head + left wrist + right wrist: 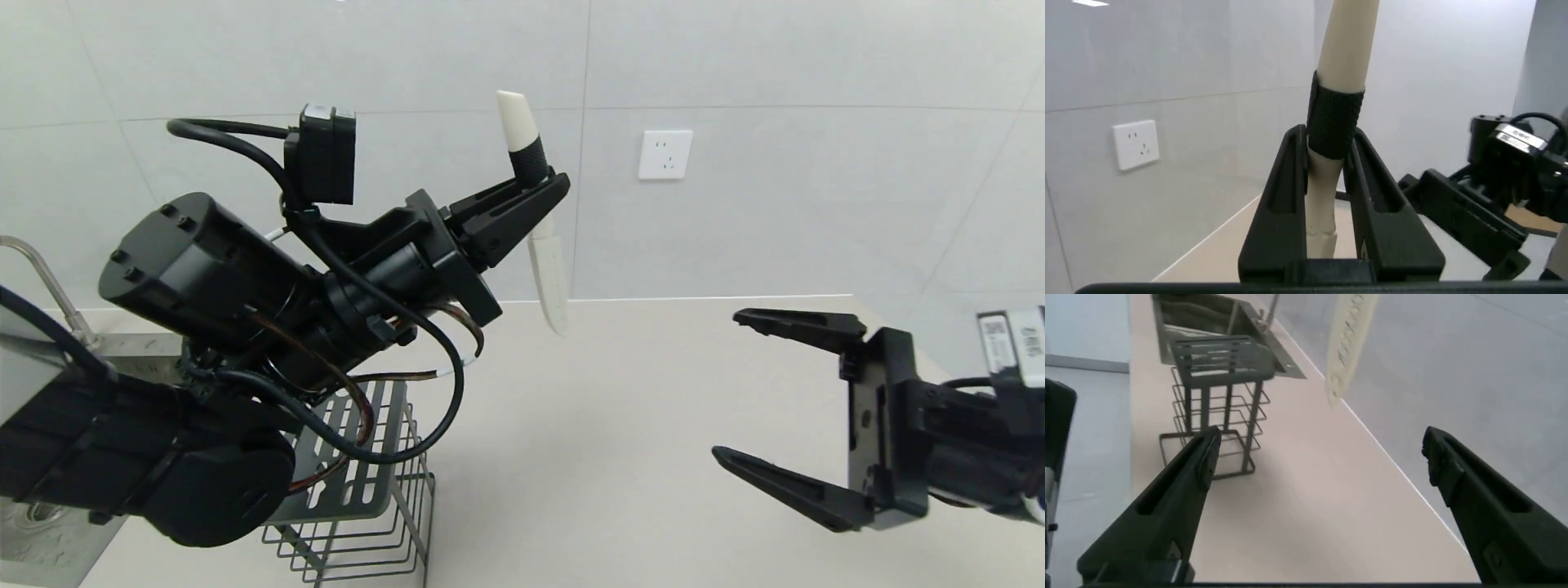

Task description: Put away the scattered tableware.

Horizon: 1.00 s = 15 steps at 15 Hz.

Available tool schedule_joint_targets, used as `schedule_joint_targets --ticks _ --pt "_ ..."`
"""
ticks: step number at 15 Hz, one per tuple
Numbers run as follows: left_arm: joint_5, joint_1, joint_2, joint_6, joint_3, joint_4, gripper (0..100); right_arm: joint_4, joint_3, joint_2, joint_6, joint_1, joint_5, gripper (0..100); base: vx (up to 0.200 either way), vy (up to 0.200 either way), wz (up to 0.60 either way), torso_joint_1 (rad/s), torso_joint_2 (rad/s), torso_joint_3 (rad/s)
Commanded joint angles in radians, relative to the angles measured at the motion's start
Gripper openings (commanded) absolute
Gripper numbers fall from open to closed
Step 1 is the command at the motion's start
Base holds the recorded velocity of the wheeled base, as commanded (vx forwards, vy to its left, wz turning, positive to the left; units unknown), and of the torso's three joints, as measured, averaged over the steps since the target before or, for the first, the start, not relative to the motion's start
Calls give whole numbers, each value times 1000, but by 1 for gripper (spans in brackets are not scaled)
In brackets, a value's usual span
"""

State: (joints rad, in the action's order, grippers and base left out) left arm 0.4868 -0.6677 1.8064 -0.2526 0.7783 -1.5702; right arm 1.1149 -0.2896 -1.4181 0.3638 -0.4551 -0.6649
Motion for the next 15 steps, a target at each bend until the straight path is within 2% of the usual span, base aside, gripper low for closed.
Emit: schedule_joint_targets --ticks 1,3,4,5,9,12,15 --pt "-1 8 -64 -1 -50 -1 0 -7 145 182 3 73 -2 100 0 0 0 0 0 0" --pt "-1 7 -87 -1 -94 -1 0 -20 187 257 3 111 -2 100 0 0 0 0 0 0" --pt "-1 7 -101 7 -132 -1 0 -38 205 324 6 159 -4 100 0 0 0 0 0 0" --pt "1 7 -107 15 -152 -1 0 -49 221 363 17 191 -2 0 0 0 0 0 0 0" --pt "1 -4 -134 52 -195 -1 0 -112 245 541 -3 328 1 0 0 0 0 0 0 0" --pt "6 -9 -177 75 -261 -1 0 -236 245 712 -23 375 -1 0 0 0 0 0 0 0" --pt "4 0 -240 76 -300 -1 0 -282 208 883 -92 443 1 0 0 0 0 0 0 0"
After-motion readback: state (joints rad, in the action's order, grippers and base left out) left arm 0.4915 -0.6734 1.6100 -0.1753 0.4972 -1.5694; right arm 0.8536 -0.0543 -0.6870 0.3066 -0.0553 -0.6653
